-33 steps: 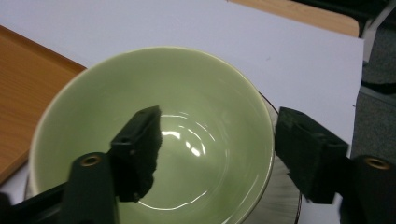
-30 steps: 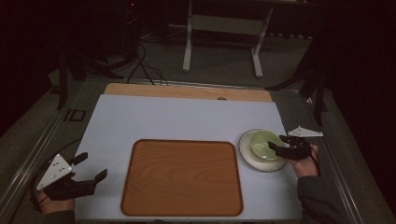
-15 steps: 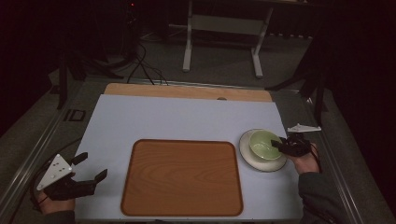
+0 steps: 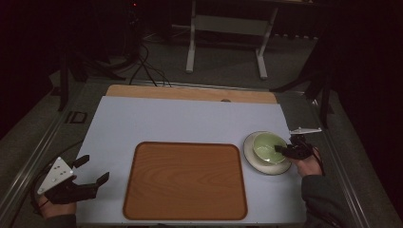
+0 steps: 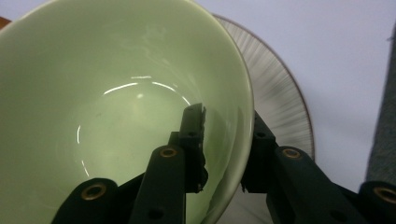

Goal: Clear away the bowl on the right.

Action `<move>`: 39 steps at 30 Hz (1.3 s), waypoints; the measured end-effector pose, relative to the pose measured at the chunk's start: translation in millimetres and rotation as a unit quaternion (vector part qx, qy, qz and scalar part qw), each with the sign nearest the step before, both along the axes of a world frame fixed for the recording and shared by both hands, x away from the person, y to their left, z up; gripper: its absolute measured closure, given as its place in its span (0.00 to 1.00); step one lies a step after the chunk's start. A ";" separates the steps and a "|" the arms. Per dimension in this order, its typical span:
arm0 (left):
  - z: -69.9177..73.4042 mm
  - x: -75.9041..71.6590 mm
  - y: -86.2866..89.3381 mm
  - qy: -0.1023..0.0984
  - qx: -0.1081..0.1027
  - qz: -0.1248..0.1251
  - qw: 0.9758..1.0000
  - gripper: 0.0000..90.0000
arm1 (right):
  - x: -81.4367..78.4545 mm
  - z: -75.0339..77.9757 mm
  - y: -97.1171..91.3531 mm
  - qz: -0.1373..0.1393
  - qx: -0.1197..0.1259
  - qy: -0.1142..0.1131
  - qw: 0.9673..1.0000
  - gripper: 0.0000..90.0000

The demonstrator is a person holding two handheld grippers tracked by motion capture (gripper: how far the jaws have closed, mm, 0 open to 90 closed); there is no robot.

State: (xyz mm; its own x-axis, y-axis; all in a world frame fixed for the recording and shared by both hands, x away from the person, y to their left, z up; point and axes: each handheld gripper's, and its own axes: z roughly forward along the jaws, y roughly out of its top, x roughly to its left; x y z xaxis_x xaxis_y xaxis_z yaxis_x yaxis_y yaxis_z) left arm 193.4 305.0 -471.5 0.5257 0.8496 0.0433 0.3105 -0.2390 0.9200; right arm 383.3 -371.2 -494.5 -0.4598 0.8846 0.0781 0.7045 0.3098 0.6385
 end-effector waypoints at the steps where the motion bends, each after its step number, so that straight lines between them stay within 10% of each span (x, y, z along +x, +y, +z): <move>1: 0.2 -0.2 0.0 -0.001 0.001 0.001 1.000 0.13 | 1.9 0.2 0.7 0.003 0.000 0.014 1.000 0.83; 16: 1.7 -2.5 -0.4 -0.013 0.002 0.007 1.000 0.15 | 5.4 2.4 7.5 -0.008 0.019 0.054 0.998 0.92; 39: 2.3 -3.7 0.3 -0.020 0.004 0.016 1.000 0.16 | -4.2 23.0 9.1 -0.002 0.023 0.018 1.000 0.92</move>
State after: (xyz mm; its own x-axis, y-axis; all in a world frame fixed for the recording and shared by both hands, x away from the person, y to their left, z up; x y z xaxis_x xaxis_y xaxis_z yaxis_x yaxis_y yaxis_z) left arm 189.7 305.3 -469.2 0.4964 0.8652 0.0712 0.2806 -0.2375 0.9300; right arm 379.1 -362.1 -471.5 -0.4520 0.8819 0.1344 0.7282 0.2778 0.6266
